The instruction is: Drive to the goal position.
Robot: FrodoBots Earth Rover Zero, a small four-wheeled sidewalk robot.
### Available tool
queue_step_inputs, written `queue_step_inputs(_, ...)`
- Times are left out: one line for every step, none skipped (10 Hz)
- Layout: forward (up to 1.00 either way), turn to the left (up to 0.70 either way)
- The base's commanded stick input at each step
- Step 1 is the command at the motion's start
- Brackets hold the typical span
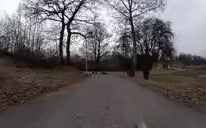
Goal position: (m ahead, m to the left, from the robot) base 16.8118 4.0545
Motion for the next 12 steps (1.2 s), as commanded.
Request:
queue_step_inputs(1.0,-0.21)
queue_step_inputs(1.0,-0.15)
queue_step_inputs(1.0,-0.08)
queue_step_inputs(1.0,-0.01)
queue_step_inputs(1.0,0.0)
queue_step_inputs(1.0,-0.01)
queue_step_inputs(1.0,-0.06)
queue_step_inputs(1.0,-0.1)
queue_step_inputs(1.0,-0.13)
queue_step_inputs(1.0,-0.16)
queue_step_inputs(1.0,-0.09)
queue_step_inputs(1.0,0.0)
